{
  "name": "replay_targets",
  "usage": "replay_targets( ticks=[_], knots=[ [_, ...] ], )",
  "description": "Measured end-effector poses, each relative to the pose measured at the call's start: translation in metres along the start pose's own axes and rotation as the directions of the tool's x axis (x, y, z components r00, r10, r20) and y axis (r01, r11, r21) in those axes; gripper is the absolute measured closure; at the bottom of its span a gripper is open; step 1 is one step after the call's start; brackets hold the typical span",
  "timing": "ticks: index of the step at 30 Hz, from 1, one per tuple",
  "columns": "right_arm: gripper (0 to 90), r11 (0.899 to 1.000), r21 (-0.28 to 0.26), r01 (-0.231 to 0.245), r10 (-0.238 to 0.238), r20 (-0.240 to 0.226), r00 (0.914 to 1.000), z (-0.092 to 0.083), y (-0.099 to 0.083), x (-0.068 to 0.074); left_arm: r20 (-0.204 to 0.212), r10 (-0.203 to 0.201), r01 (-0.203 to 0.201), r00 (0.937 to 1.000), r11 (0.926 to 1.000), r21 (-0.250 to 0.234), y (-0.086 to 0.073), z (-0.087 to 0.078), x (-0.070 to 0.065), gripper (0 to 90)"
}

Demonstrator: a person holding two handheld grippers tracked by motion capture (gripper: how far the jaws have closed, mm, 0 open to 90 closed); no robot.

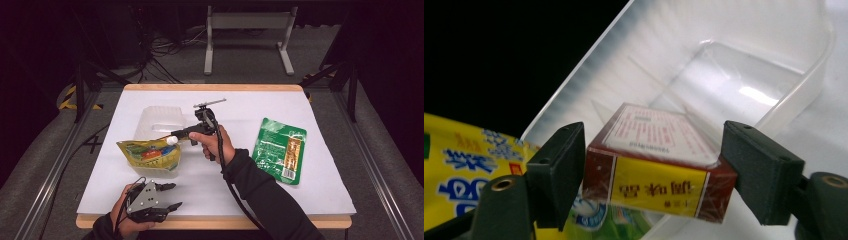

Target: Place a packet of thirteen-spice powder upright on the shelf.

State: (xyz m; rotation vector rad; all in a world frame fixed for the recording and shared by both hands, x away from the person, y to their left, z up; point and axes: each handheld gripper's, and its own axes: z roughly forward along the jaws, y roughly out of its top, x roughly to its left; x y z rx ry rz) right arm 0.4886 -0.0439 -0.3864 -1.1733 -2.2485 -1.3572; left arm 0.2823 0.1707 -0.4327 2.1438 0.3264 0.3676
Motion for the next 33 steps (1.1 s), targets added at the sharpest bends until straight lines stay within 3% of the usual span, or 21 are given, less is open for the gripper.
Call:
replay_targets(
  ticks=[7,10,19,20,22,24,27,30,32,33],
  knots=[
    [27.7,0.998,0.040,0.055,-0.055,-0.012,0.9984,-0.003,-0.007,-0.001,-0.008,0.004,-0.004,1.0000,1.0000,0.005,0.000,-0.001,0.000,42.3],
    [27.9,0.994,0.048,0.102,-0.101,-0.014,0.9948,-0.006,-0.008,0.000,-0.010,0.006,-0.006,0.9999,1.0000,0.005,0.000,-0.001,0.000,42.3],
    [29.0,0.969,0.045,0.242,-0.241,-0.029,0.9701,-0.016,-0.016,-0.003,-0.010,0.006,-0.006,0.9999,0.9999,0.009,-0.001,-0.002,0.000,42.2],
    [31.0,0.964,0.050,0.262,-0.260,-0.030,0.9650,-0.016,-0.016,-0.003,-0.011,0.005,-0.005,0.9999,0.9999,0.010,-0.001,-0.002,0.000,42.3],
    [34.2,0.941,0.069,0.331,-0.332,-0.007,0.9434,-0.017,-0.018,-0.002,-0.009,0.005,-0.005,0.9999,0.9999,0.009,-0.001,-0.002,0.000,42.3],
    [38.1,0.934,0.067,0.352,-0.352,-0.002,0.9359,-0.018,-0.019,-0.003,-0.012,0.006,-0.006,0.9999,0.9999,0.010,-0.001,-0.002,0.000,42.3],
    [49.4,0.914,0.056,0.401,-0.403,0.043,0.9141,-0.019,-0.022,-0.003,-0.014,0.010,-0.009,0.9999,0.9999,0.014,-0.001,-0.001,0.000,42.3],
    [58.5,0.884,0.036,0.465,-0.467,0.092,0.8796,-0.019,-0.024,0.002,-0.015,0.010,-0.010,0.9998,0.9998,0.016,-0.001,-0.001,0.000,42.3],
    [65.0,0.871,0.021,0.491,-0.489,0.117,0.8642,-0.018,-0.024,0.005,-0.014,0.010,-0.010,0.9998,0.9998,0.018,-0.001,-0.001,0.000,42.4],
    [66.9,0.859,0.015,0.511,-0.509,0.122,0.8520,-0.018,-0.023,0.007,-0.015,0.010,-0.010,0.9998,0.9998,0.018,-0.001,-0.001,0.000,42.4]
  ],
)
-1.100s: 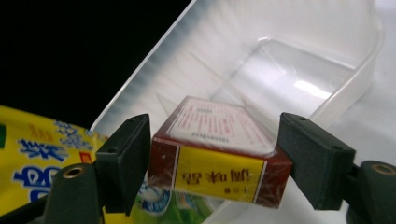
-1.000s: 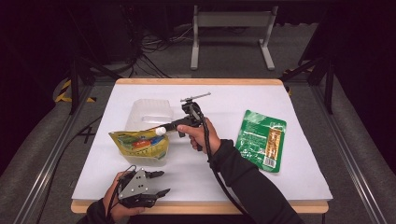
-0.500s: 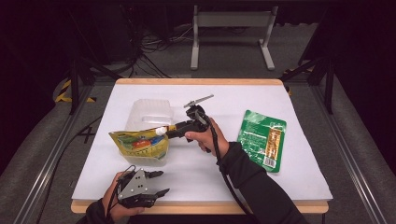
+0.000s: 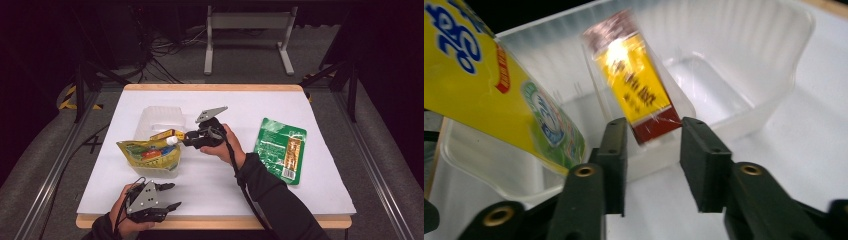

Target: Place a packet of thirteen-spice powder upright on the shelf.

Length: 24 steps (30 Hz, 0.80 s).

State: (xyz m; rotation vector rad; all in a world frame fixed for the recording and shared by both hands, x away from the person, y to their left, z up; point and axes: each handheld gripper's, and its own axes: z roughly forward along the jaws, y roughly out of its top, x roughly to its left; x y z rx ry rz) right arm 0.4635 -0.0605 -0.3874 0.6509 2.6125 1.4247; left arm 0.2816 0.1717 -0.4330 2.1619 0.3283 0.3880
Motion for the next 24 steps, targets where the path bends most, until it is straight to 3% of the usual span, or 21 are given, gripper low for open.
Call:
replay_targets(
  ticks=[1,3,11,15,22,24],
  knots=[
    [66.9,1.000,0.000,0.000,0.000,0.000,1.0000,0.000,0.000,0.000,0.000,0.000,0.000,1.0000,1.0000,0.000,0.000,0.000,0.000,42.4],
    [67.1,0.999,-0.022,0.046,-0.046,0.028,0.9985,0.002,0.006,0.005,-0.001,-0.003,0.003,1.0000,1.0000,0.002,-0.001,0.000,0.001,42.4],
    [67.1,0.992,-0.070,0.106,-0.100,0.082,0.9916,0.013,0.021,0.013,0.001,-0.004,0.004,1.0000,1.0000,-0.001,-0.001,-0.001,0.000,42.4],
    [76.9,0.989,-0.108,0.104,-0.094,0.094,0.9911,0.015,0.029,0.012,0.001,0.003,-0.003,1.0000,1.0000,-0.003,0.000,-0.001,0.000,42.4],
    [80.5,0.990,-0.090,0.112,-0.104,0.090,0.9905,0.025,0.035,0.013,-0.008,-0.002,0.002,1.0000,1.0000,-0.003,-0.002,-0.001,0.001,42.4],
    [82.9,0.990,-0.078,0.119,-0.111,0.109,0.9878,0.029,0.034,0.013,-0.011,-0.001,0.001,0.9999,1.0000,-0.001,-0.002,-0.001,0.001,42.4]
  ],
)
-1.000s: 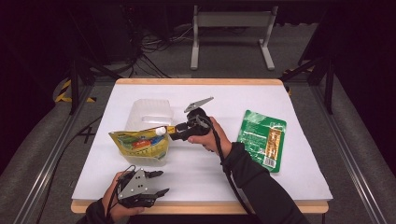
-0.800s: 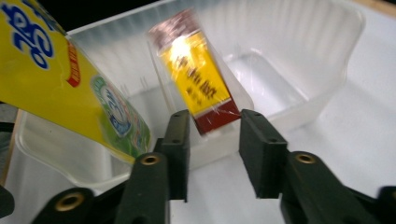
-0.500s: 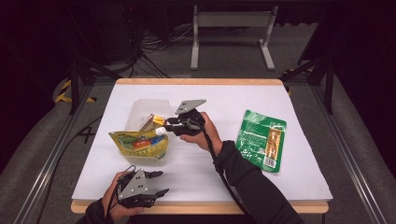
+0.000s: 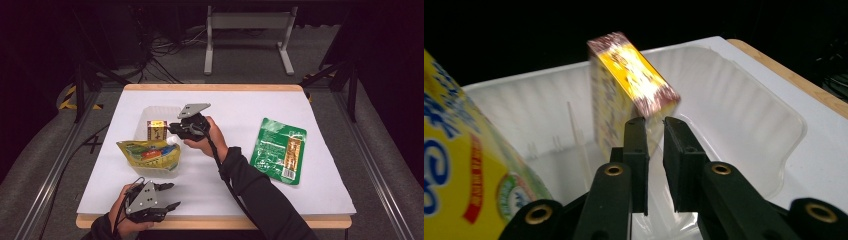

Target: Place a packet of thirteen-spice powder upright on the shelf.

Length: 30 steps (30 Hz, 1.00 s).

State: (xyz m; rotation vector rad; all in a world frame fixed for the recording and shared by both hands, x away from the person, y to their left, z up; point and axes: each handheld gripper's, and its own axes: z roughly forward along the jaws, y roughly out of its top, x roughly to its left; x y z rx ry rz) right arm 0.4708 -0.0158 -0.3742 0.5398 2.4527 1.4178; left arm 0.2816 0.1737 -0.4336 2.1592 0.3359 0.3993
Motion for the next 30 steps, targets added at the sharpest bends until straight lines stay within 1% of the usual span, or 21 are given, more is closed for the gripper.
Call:
replay_targets(
  ticks=[2,4,5,8,12,19,20,21,22,24,25,30],
  knots=[
    [86.1,1.000,0.001,-0.005,0.005,0.024,0.9997,0.003,-0.002,-0.001,0.004,-0.005,0.005,1.0000,1.0000,-0.001,0.000,0.001,0.000,42.4],
    [85.4,1.000,-0.008,-0.026,0.026,0.010,0.9996,0.004,-0.004,-0.003,0.007,-0.003,0.003,1.0000,1.0000,-0.003,0.000,0.001,-0.001,42.3],
    [85.4,1.000,-0.011,-0.030,0.030,0.005,0.9995,0.004,-0.004,-0.002,0.010,-0.002,0.002,0.9999,1.0000,-0.003,0.000,0.001,0.000,42.4],
    [82.3,1.000,-0.009,-0.029,0.029,0.002,0.9996,0.001,-0.007,-0.001,0.006,-0.004,0.004,1.0000,1.0000,-0.001,0.000,0.001,0.000,42.3],
    [76.8,0.999,-0.003,-0.036,0.036,0.010,0.9993,-0.006,-0.013,-0.002,-0.004,-0.003,0.003,1.0000,1.0000,-0.001,0.000,0.000,0.001,42.3],
    [68.6,0.999,0.008,-0.049,0.049,0.036,0.9981,-0.019,-0.018,-0.005,-0.010,-0.008,0.008,0.9999,1.0000,0.006,0.001,0.002,0.001,42.4],
    [68.5,0.999,0.005,-0.051,0.050,0.040,0.9980,-0.021,-0.018,-0.005,-0.009,-0.002,0.002,1.0000,1.0000,0.004,0.001,0.002,0.001,42.4],
    [67.6,0.999,0.008,-0.050,0.050,0.048,0.9976,-0.024,-0.018,-0.005,-0.009,-0.004,0.004,1.0000,1.0000,0.005,0.001,0.002,0.001,42.4],
    [64.3,0.999,0.006,-0.053,0.053,0.054,0.9972,-0.027,-0.019,-0.005,-0.011,-0.007,0.007,0.9999,0.9999,0.007,0.001,0.002,0.001,42.4],
    [63.8,0.999,0.005,-0.052,0.052,0.062,0.9967,-0.035,-0.020,-0.005,-0.008,-0.011,0.011,0.9999,0.9999,0.005,0.001,0.003,0.001,42.4],
    [63.0,0.999,0.003,-0.049,0.049,0.073,0.9961,-0.042,-0.021,-0.006,-0.007,-0.014,0.014,0.9999,0.9999,0.002,0.001,0.003,0.001,42.4],
    [61.2,0.998,0.000,-0.055,0.055,0.099,0.9936,-0.072,-0.028,-0.010,-0.006,-0.013,0.013,0.9999,0.9999,-0.001,0.003,0.004,0.000,42.4]
  ],
)
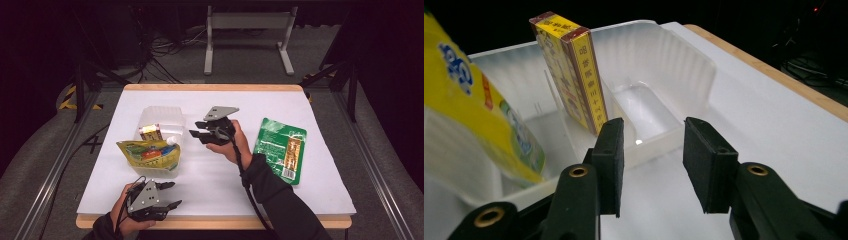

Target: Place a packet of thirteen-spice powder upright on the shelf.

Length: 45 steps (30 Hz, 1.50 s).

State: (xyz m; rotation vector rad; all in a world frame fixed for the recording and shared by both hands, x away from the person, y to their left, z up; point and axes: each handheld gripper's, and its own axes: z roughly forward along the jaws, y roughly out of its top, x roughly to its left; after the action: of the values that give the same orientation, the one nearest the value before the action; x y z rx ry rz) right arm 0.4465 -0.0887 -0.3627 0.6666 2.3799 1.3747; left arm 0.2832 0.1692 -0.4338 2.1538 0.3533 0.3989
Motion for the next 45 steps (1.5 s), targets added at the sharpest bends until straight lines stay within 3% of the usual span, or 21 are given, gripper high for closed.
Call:
replay_targets(
  ticks=[10,12,15,18,22,23,25,27,28,32,34,35,36,40,44,45],
  knots=[
    [56.0,0.998,0.033,-0.047,0.043,0.097,0.9943,-0.070,-0.039,-0.032,0.011,-0.007,0.007,0.9999,1.0000,0.000,0.003,0.003,-0.001,42.3],
    [54.7,0.997,0.041,-0.070,0.064,0.130,0.9894,-0.089,-0.055,-0.042,0.022,-0.024,0.024,0.9995,0.9997,-0.003,0.003,0.005,-0.001,42.4],
    [53.5,0.994,0.042,-0.101,0.093,0.156,0.9833,-0.103,-0.067,-0.050,0.024,-0.034,0.034,0.9991,0.9994,-0.001,0.004,0.006,-0.001,42.8],
    [50.9,0.993,0.055,-0.105,0.091,0.211,0.9732,-0.127,-0.084,-0.058,0.030,-0.037,0.037,0.9989,0.9993,0.004,0.005,0.008,-0.002,42.4],
    [46.3,0.990,0.091,-0.106,0.075,0.292,0.9535,-0.153,-0.104,-0.069,0.028,-0.031,0.030,0.9992,0.9995,0.012,0.007,0.011,-0.003,41.5],
    [45.3,0.988,0.094,-0.121,0.087,0.306,0.9481,-0.160,-0.110,-0.073,0.026,-0.029,0.028,0.9992,0.9995,0.013,0.007,0.011,-0.002,41.3],
    [41.1,0.983,0.106,-0.149,0.102,0.355,0.9293,-0.172,-0.122,-0.082,0.025,-0.023,0.023,0.9994,0.9996,0.019,0.007,0.012,-0.002,40.8],
    [39.2,0.978,0.109,-0.176,0.123,0.377,0.9181,-0.179,-0.133,-0.091,0.029,-0.025,0.025,0.9993,0.9996,0.011,0.008,0.012,-0.001,40.3],
    [38.2,0.973,0.117,-0.199,0.137,0.403,0.9048,-0.185,-0.143,-0.099,0.032,-0.026,0.025,0.9991,0.9996,0.010,0.008,0.012,-0.001,40.3],
    [35.3,0.957,0.094,-0.276,0.209,0.439,0.8740,-0.200,-0.163,-0.118,0.038,-0.018,0.018,0.9991,0.9998,0.013,0.007,0.013,0.000,40.2],
    [33.1,0.941,0.054,-0.334,0.279,0.435,0.8562,-0.207,-0.173,-0.128,0.039,-0.019,0.019,0.9991,0.9997,0.014,0.005,0.013,0.000,40.1],
    [31.4,0.930,0.038,-0.366,0.314,0.436,0.8434,-0.210,-0.178,-0.134,0.041,-0.022,0.021,0.9989,0.9997,0.013,0.005,0.013,0.000,40.1],
    [30.7,0.925,0.035,-0.379,0.326,0.442,0.8359,-0.210,-0.181,-0.136,0.042,-0.022,0.021,0.9989,0.9997,0.012,0.005,0.013,0.000,40.1],
    [26.5,0.901,0.029,-0.433,0.382,0.419,0.8239,-0.208,-0.191,-0.144,0.048,-0.012,0.012,0.9988,0.9999,0.012,0.007,0.014,-0.001,39.9],
    [25.1,0.889,0.026,-0.457,0.408,0.404,0.8183,-0.206,-0.194,-0.146,0.058,-0.016,0.015,0.9982,0.9998,0.011,0.010,0.016,-0.004,39.2],
    [24.8,0.878,0.013,-0.479,0.437,0.386,0.8123,-0.205,-0.196,-0.148,0.058,-0.014,0.014,0.9982,0.9999,0.009,0.011,0.017,-0.005,39.2]
  ],
)
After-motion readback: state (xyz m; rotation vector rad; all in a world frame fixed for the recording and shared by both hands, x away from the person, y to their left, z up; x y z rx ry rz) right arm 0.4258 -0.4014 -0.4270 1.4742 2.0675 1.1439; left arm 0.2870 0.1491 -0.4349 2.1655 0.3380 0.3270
